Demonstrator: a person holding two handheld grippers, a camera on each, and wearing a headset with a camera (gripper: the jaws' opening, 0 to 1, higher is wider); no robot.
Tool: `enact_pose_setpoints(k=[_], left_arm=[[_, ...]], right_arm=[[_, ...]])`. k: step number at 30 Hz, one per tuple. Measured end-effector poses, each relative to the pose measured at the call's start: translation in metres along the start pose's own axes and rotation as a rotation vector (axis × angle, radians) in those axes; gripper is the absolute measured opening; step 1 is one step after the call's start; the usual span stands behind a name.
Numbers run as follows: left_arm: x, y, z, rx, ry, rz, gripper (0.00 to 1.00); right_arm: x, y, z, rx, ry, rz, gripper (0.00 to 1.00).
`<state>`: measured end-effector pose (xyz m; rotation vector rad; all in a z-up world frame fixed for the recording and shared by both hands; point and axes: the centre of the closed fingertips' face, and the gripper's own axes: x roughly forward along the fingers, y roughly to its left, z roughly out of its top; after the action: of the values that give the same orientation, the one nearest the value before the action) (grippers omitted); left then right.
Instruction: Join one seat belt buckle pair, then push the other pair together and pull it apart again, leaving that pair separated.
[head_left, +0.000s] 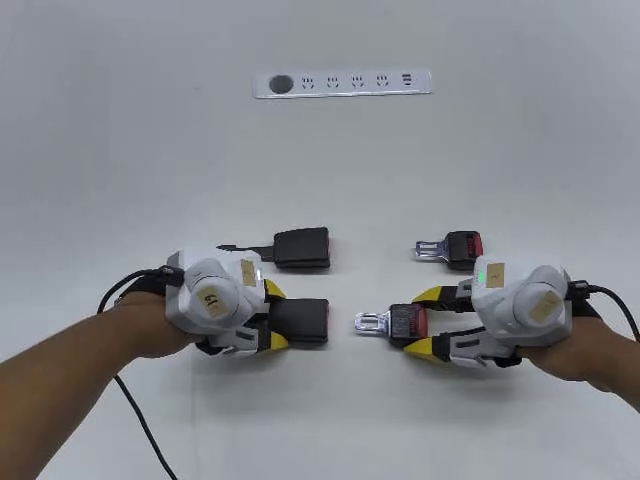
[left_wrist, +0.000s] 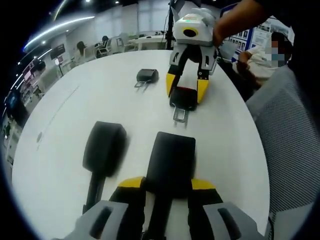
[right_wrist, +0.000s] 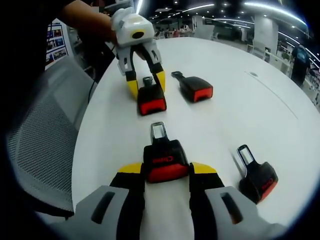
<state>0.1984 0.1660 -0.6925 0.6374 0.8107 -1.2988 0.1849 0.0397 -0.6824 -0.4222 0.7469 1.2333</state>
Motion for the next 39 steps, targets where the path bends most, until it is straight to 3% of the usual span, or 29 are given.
enact_pose_setpoints(k=[17, 27, 39], left_arm=[[-0.001, 0.0, -0.001, 0.01, 0.042, -0.007, 0.33], [0.0, 0.0, -0.002, 0.017, 0.053, -0.012, 0.33], [0.0, 0.0, -0.001, 0.02, 0.086, -0.012, 0.33]], right_arm=[[0.033, 0.002, 0.02, -0.033, -0.051, 0.031, 0.33], [0.038, 0.001, 0.019, -0.039, -0.041, 0.031, 0.33], [0.049, 0.005, 0.031, -0.029, -0.05, 0.026, 0.32]])
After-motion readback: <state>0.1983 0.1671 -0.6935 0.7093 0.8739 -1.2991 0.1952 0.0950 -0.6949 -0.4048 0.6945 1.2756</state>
